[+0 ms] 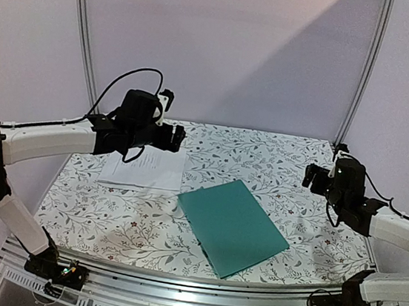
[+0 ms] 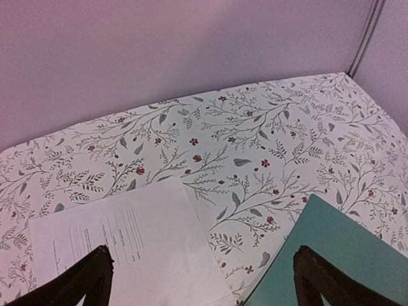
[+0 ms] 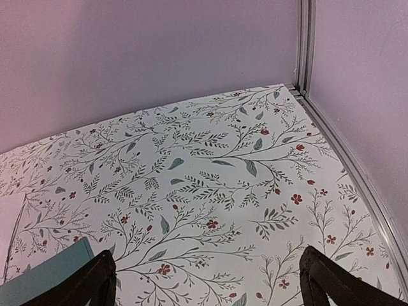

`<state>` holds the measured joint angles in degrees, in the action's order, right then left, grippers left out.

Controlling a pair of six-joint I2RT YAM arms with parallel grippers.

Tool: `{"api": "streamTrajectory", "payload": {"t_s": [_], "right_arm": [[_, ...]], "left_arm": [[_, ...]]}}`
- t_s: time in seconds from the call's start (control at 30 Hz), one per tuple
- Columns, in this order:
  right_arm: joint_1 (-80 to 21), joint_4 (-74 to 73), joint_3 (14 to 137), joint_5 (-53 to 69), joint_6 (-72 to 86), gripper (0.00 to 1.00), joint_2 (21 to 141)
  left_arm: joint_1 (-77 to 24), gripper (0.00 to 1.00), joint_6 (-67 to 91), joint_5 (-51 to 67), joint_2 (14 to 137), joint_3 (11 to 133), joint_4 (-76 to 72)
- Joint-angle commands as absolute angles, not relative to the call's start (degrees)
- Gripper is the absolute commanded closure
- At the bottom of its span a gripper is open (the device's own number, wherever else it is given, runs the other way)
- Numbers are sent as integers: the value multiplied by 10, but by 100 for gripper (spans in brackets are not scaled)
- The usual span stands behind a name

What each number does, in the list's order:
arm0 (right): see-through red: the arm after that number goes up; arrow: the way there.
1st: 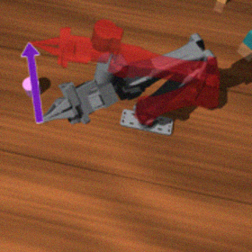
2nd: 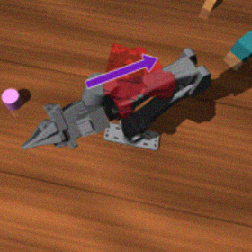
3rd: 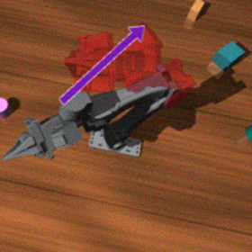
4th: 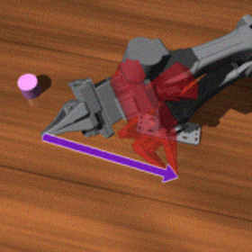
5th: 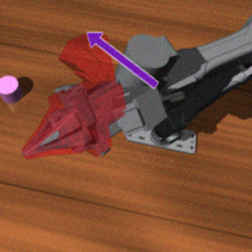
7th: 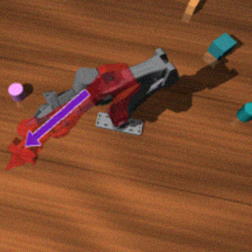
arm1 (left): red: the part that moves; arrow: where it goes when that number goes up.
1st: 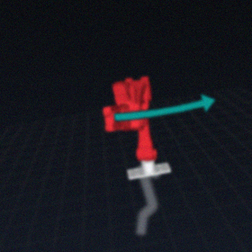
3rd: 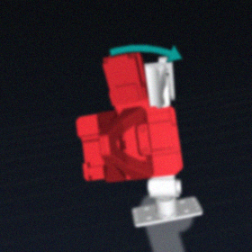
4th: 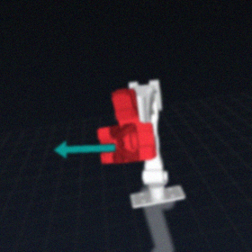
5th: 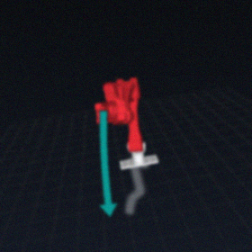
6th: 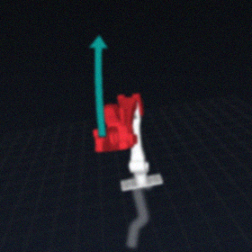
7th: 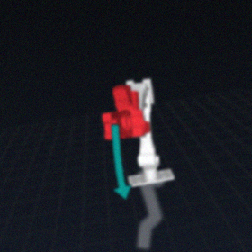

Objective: Put the files into the folder

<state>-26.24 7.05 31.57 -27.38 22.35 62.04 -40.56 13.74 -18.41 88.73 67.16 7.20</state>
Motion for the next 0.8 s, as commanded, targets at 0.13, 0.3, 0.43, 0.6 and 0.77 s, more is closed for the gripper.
{"api": "streamTrajectory", "payload": {"t_s": [0.13,0.3,0.43,0.6,0.77], "right_arm": [[-265,85,276,-87,107,1,614],[-265,83,269,-8,104,1,626],[-265,74,270,45,108,1,652],[-265,105,253,80,122,1,664],[-265,71,276,26,144,1,724]], "left_arm": [[-425,2,189,-150,901,673,78],[-459,1,322,-87,909,639,105],[-469,1,417,-62,906,556,82],[-476,1,450,-32,910,508,68],[-483,1,468,-5,939,490,19]]}}
